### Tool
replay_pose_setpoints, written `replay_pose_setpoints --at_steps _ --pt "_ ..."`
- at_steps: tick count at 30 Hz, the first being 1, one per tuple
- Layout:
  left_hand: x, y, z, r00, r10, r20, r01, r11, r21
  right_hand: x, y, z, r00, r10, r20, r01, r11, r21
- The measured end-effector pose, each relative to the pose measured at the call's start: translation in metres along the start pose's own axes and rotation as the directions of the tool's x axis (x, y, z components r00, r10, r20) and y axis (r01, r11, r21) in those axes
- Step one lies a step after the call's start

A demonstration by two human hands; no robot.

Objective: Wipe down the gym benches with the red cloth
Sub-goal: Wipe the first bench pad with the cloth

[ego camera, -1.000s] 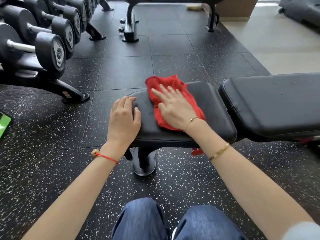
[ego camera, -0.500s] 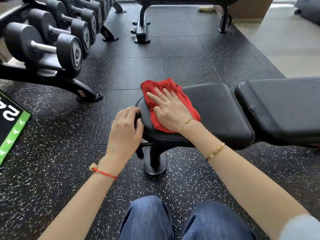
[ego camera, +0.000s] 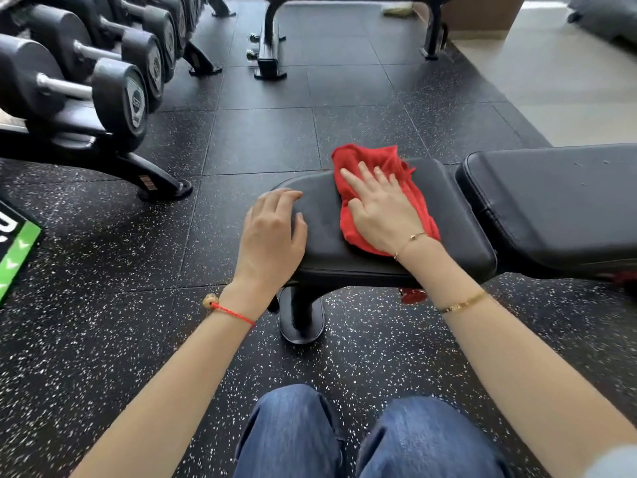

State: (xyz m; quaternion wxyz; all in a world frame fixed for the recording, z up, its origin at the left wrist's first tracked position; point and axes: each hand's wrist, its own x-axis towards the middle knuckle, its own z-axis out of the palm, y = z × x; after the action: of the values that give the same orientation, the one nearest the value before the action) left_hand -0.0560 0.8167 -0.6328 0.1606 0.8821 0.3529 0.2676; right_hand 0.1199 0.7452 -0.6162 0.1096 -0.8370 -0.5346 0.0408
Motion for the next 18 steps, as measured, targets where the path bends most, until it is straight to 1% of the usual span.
replay_pose_setpoints --at_steps 3,5,7,10,12,14,16,18 --pt "0.014 0.006 0.008 1.000 0.000 0.002 0.000 1.000 -0.006 -0.036 -0.001 0.002 0.991 -0.132 -0.013 0.132 0.991 0.016" --pt "0.020 0.009 0.014 1.000 -0.001 0.004 0.001 1.000 -0.008 -0.057 0.013 -0.002 0.988 -0.150 -0.021 0.151 0.988 0.031" --pt "0.023 0.011 0.019 1.000 0.015 0.016 -0.015 1.000 0.004 -0.062 0.032 -0.007 0.995 -0.093 -0.032 0.095 0.995 0.045" --pt "0.021 0.010 0.024 0.999 0.034 0.021 -0.035 0.999 0.033 -0.040 0.057 -0.011 0.998 0.054 -0.030 -0.053 0.998 0.043" --pt "0.020 0.010 0.026 1.000 0.028 0.007 -0.028 0.999 0.040 -0.013 0.061 -0.013 0.989 0.148 -0.021 -0.148 0.989 0.032" --pt "0.020 0.011 0.028 1.000 0.015 -0.012 -0.014 0.999 0.042 0.009 0.053 -0.013 0.983 0.181 -0.013 -0.181 0.983 0.009" --pt "0.021 0.011 0.029 1.000 0.008 -0.026 -0.007 0.999 0.044 0.014 0.040 -0.010 0.991 0.133 -0.010 -0.133 0.991 0.013" --pt "0.021 0.009 0.030 0.999 0.005 -0.036 -0.003 0.999 0.041 -0.003 0.029 -0.005 1.000 0.027 -0.015 -0.027 0.999 0.022"
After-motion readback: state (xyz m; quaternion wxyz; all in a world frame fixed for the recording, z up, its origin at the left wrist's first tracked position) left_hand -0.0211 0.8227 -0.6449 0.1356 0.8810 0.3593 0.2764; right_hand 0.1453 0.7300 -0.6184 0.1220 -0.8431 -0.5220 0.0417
